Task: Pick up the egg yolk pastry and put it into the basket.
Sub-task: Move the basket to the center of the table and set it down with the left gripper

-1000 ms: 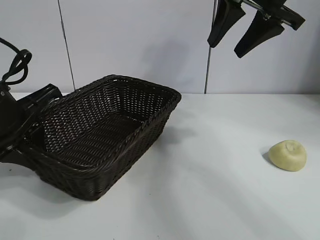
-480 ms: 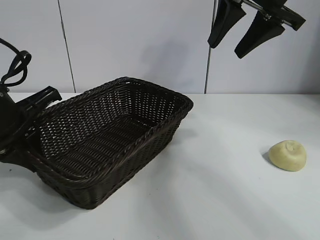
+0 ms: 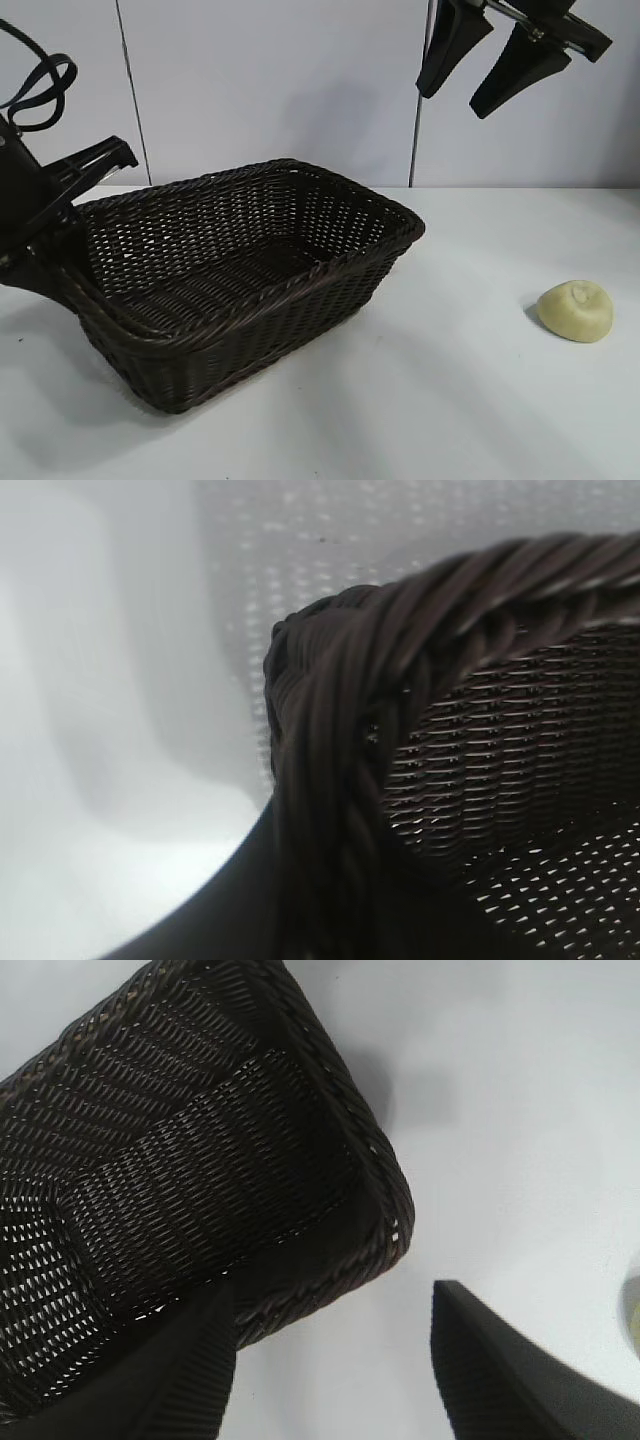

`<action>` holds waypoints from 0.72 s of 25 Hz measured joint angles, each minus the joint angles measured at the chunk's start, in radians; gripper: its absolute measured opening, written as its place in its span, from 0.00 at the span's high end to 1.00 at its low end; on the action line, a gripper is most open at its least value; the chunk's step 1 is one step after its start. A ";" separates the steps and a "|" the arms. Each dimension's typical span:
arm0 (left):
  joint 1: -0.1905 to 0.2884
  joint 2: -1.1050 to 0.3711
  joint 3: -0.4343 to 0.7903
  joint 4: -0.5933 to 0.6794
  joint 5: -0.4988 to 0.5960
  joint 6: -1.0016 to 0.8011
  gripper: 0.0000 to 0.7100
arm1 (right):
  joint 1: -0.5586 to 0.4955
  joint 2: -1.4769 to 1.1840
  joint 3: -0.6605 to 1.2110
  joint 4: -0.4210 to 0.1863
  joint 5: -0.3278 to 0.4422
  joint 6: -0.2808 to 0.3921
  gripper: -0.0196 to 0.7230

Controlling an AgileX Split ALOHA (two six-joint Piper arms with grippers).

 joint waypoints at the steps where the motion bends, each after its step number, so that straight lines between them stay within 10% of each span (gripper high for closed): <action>1: 0.000 0.000 -0.008 0.000 0.008 0.015 0.86 | 0.000 0.000 0.000 0.000 0.000 0.000 0.40; 18: 0.097 0.145 -0.237 -0.111 0.210 0.509 0.86 | 0.000 0.000 0.000 0.000 0.005 0.000 0.40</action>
